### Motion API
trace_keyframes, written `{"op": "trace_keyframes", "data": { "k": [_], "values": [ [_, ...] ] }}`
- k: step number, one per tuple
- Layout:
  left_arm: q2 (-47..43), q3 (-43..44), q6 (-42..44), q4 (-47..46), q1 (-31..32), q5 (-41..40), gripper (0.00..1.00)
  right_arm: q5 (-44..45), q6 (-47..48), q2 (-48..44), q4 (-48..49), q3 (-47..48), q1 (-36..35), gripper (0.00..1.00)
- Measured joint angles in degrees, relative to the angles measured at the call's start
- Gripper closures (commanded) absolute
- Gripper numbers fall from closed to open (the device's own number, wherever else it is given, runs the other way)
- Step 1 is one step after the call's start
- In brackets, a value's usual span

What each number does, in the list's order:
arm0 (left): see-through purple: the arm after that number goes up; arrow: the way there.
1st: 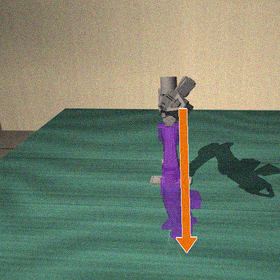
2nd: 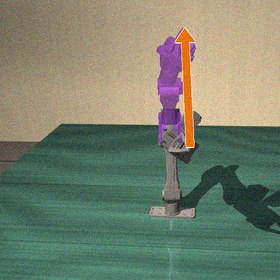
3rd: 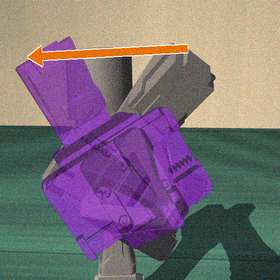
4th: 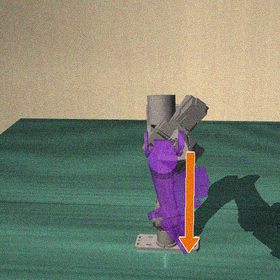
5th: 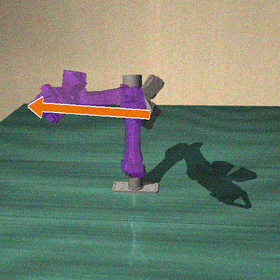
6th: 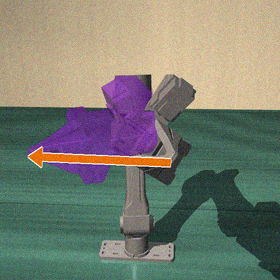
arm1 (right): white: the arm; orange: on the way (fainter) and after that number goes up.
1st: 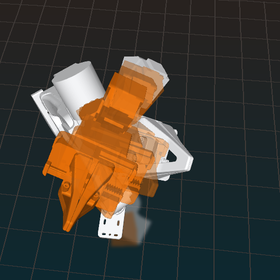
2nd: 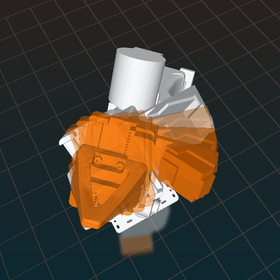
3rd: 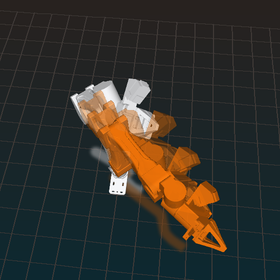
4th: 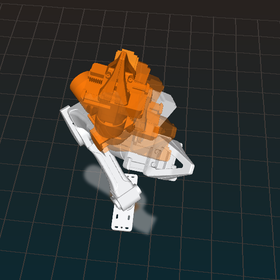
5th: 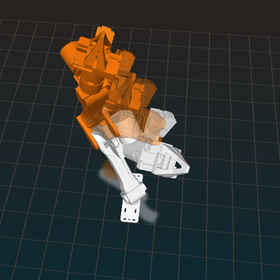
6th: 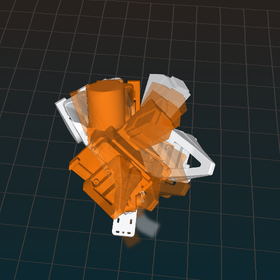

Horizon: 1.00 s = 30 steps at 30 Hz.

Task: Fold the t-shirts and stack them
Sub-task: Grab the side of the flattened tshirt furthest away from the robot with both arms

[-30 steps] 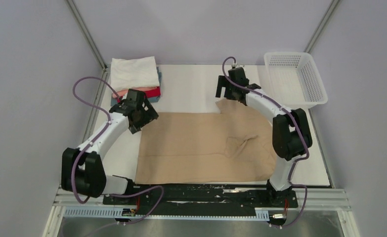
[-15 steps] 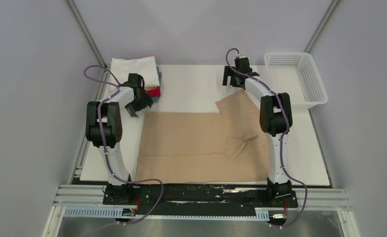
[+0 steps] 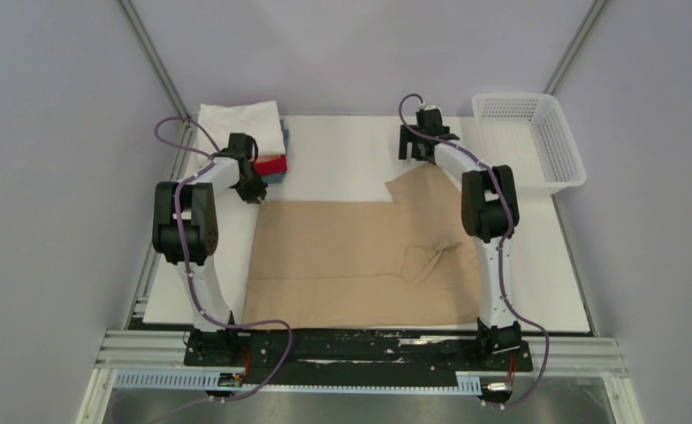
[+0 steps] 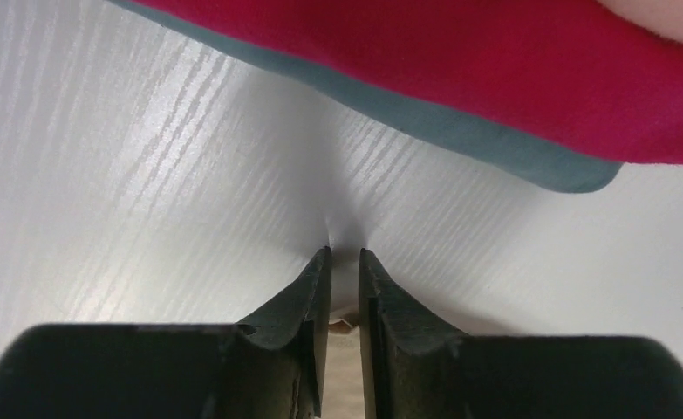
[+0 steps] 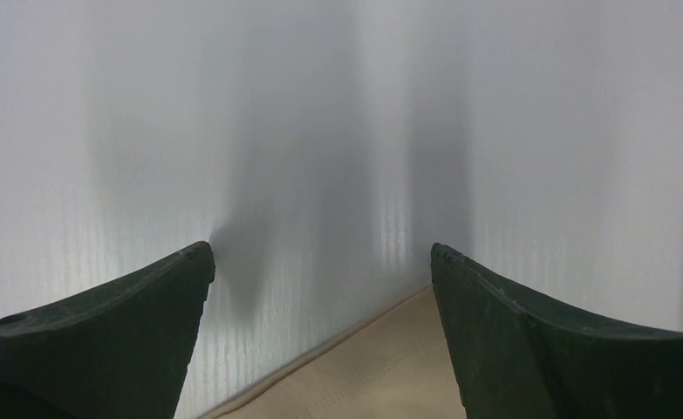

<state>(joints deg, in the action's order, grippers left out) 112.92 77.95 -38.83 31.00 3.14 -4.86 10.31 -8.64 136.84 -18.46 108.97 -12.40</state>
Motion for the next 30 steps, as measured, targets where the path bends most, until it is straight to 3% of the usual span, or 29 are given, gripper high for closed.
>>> {"op": "trace_keyframes", "data": {
  "k": [4,10,12,20,30],
  "values": [
    [-0.9,-1.8,0.9,-2.1,0.0,2.3,0.89,1.2,0.0,-1.5,-0.1,-2.3,0.4,0.0],
    [-1.0,-2.5,1.8,-3.4,0.0,6.6,0.91,2.8,0.0,-3.6,-0.1,-5.4,1.4,0.0],
    [-1.0,-2.6,1.9,-3.4,0.1,7.9,1.0,3.4,0.0,-4.3,-0.2,-6.3,1.7,0.0],
    [-4.0,-7.5,2.1,-7.3,0.1,9.0,1.0,4.9,0.2,-5.1,-0.3,-7.0,2.8,0.01],
    [-11.0,-14.6,2.0,-9.4,0.2,9.6,1.0,2.5,0.2,-5.1,-1.2,-7.0,3.0,0.18]
  ]
}}
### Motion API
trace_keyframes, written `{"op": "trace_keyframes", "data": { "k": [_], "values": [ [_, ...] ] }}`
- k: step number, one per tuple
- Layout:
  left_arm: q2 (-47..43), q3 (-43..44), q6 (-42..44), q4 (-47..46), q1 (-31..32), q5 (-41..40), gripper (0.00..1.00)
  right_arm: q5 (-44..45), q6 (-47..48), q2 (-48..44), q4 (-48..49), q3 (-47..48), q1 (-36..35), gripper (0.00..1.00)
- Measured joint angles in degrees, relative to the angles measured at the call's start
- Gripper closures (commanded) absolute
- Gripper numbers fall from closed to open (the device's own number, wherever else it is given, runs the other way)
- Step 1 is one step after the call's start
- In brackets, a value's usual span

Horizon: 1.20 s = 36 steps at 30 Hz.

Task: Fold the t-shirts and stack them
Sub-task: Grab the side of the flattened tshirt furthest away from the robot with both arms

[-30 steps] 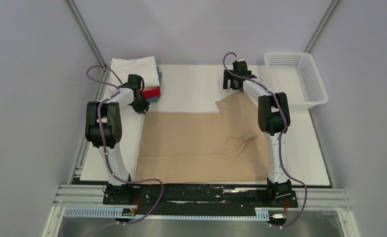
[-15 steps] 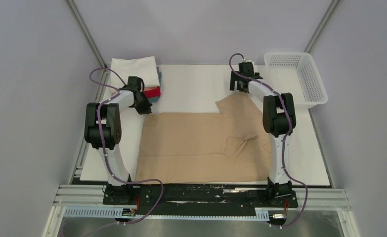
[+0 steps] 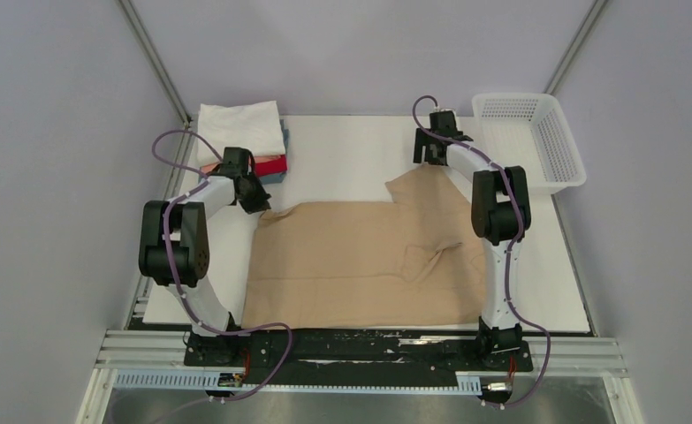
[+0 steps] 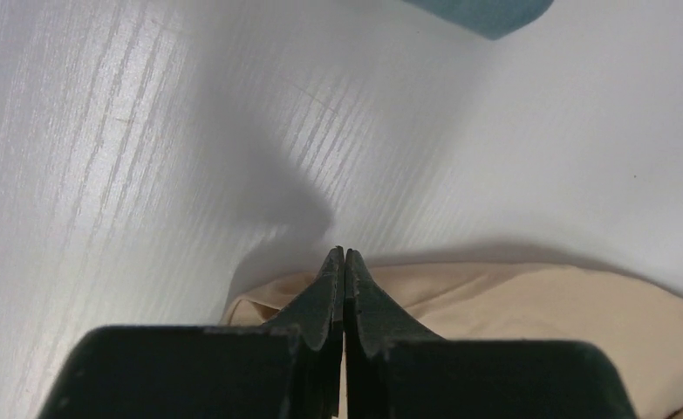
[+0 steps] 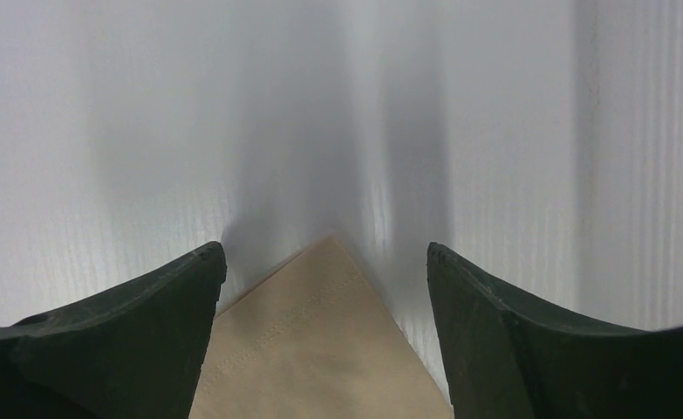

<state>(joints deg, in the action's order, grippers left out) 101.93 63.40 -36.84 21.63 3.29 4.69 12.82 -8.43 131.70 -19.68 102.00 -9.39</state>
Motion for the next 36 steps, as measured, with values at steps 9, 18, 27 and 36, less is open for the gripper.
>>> {"op": "trace_keyframes", "data": {
  "k": [9,18,27,36],
  "values": [
    [-1.7,-2.3,-0.1,-1.8,0.0,2.3,1.0,-3.1,-1.7,-0.1,-0.9,-0.3,0.0,0.65],
    [-3.7,-4.0,-0.4,-2.2,0.0,3.4,1.0,-4.0,-3.5,-2.1,-1.1,-2.8,0.0,1.0],
    [-9.6,-9.0,-1.4,-2.3,0.5,4.0,1.0,-3.7,-4.0,-13.1,-1.6,-11.3,-0.7,1.0],
    [-21.5,-17.4,-3.7,-2.1,2.3,3.8,1.0,-3.2,-7.4,-33.3,-2.0,-28.0,-2.0,1.0]
  ]
}}
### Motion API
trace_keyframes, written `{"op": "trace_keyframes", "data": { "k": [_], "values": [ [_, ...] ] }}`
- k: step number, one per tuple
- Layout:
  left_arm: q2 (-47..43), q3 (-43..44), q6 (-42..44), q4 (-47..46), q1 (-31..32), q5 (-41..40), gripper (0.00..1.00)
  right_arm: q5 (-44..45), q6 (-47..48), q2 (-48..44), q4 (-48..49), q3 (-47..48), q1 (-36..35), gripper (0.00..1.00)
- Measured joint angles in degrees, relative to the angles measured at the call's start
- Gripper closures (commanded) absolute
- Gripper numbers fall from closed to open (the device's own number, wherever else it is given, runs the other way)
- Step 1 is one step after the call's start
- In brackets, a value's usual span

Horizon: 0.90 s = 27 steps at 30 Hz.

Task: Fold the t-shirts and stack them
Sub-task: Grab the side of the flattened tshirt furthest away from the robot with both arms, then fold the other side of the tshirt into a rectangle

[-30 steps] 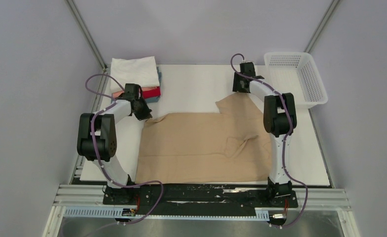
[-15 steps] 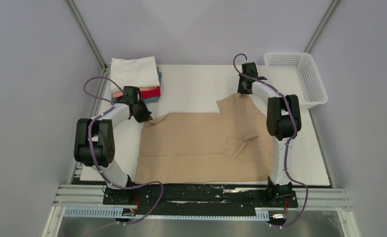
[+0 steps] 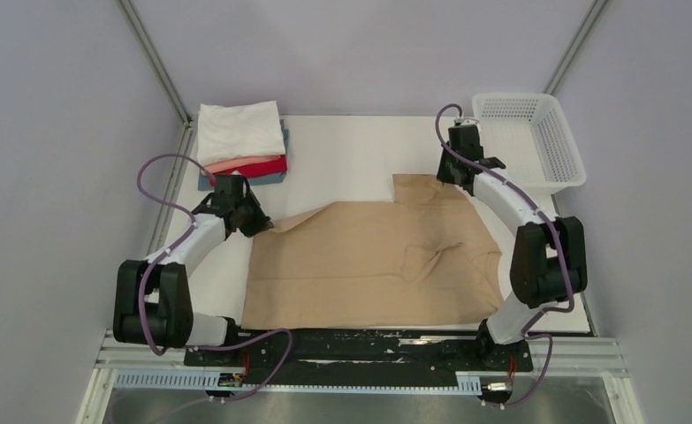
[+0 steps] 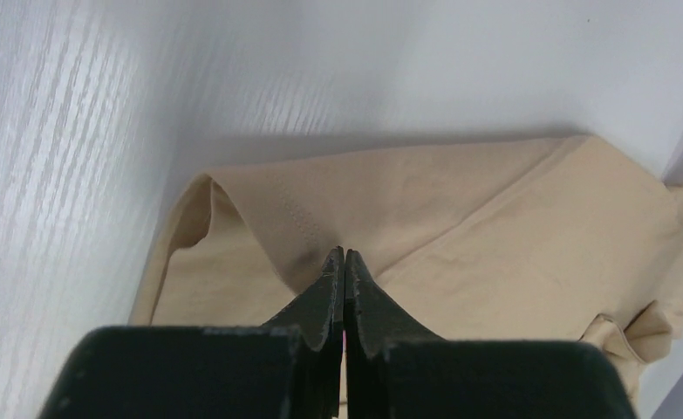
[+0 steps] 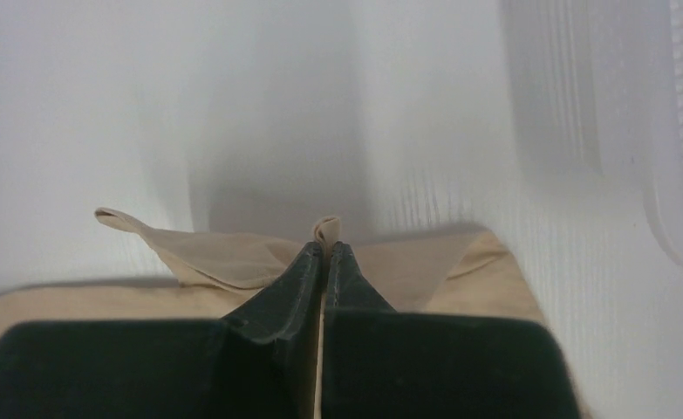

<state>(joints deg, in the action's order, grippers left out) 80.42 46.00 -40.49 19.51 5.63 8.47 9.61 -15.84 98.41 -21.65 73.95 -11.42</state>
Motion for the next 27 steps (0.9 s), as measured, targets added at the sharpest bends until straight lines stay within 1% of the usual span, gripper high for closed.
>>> {"op": "trace_keyframes", "data": {
  "k": [6,9,14,27],
  "values": [
    [-8.9,-5.8,-2.0,2.0,0.0,-0.8,1.0,0.8,-1.2,-11.9,-2.7,-8.5,-0.5,1.0],
    [-13.8,-7.5,-2.8,3.8,0.0,-1.5,1.0,0.9,-1.6,-17.9,-4.2,-11.0,-0.5,1.0],
    [-20.9,-9.4,-3.7,6.6,0.0,-2.2,1.0,1.2,-2.1,-26.5,-7.0,-13.2,-0.5,1.0],
    [-33.4,-10.1,-4.5,16.0,0.0,-5.0,1.0,1.3,-3.2,-41.0,-18.5,-15.8,-0.6,0.99]
  ]
}}
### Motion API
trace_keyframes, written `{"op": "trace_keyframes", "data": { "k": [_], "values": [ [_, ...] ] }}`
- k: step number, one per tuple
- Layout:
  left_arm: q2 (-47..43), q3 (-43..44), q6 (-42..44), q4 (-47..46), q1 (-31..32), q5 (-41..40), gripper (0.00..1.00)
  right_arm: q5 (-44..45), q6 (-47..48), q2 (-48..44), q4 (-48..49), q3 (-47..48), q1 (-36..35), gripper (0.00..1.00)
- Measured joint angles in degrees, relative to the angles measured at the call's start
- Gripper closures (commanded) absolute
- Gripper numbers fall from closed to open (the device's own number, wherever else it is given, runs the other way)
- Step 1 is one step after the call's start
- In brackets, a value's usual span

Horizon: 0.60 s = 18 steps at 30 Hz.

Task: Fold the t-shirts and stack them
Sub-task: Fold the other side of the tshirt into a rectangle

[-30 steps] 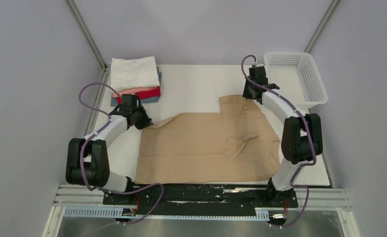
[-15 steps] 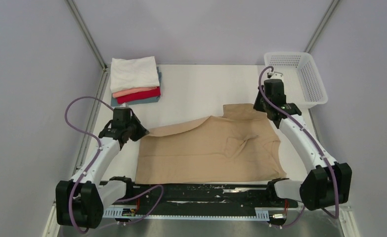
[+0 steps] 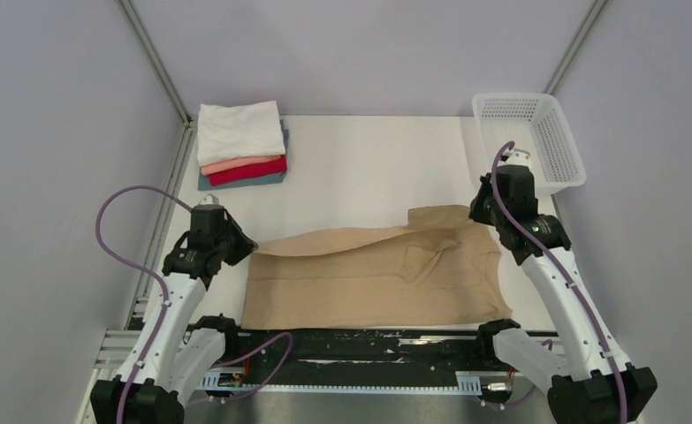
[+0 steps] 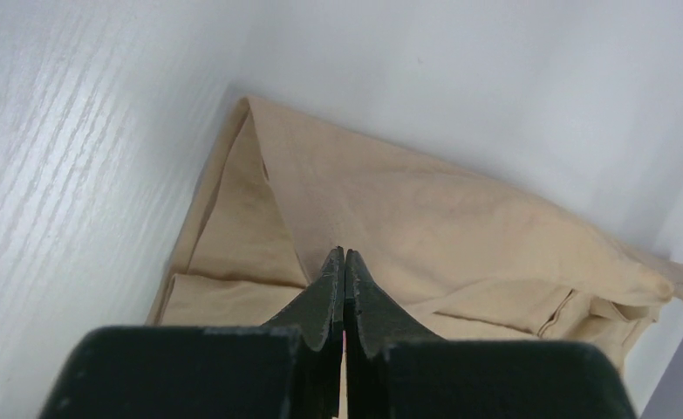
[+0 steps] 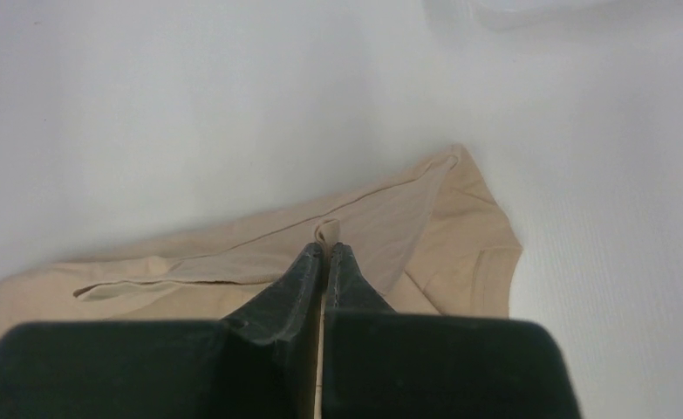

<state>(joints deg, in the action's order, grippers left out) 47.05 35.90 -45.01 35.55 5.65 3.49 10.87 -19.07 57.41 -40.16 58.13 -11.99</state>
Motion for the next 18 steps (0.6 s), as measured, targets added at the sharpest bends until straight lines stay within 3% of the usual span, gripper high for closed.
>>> {"op": "trace_keyframes", "data": {
  "k": [10,12,15,16,18],
  "values": [
    [-4.3,-2.5,-3.1,5.9,0.0,-4.2,1.0,1.0,-6.0,-8.4,-10.0,-6.2,0.0,0.93],
    [-3.8,-3.4,-4.1,6.5,0.0,-5.1,1.0,2.0,-8.3,-8.4,-12.3,-8.4,0.0,0.81],
    [-3.1,-4.2,-5.6,7.0,0.0,-6.4,0.99,4.2,-12.4,-8.3,-16.1,-12.2,0.0,0.75],
    [-2.9,-4.3,-6.1,7.3,0.0,-6.8,0.92,4.8,-13.5,-8.3,-17.5,-13.2,0.0,0.66],
    [-2.7,-4.4,-7.2,8.5,0.0,-7.8,0.56,5.9,-15.8,-8.3,-19.9,-14.1,0.0,0.42]
  ]
}}
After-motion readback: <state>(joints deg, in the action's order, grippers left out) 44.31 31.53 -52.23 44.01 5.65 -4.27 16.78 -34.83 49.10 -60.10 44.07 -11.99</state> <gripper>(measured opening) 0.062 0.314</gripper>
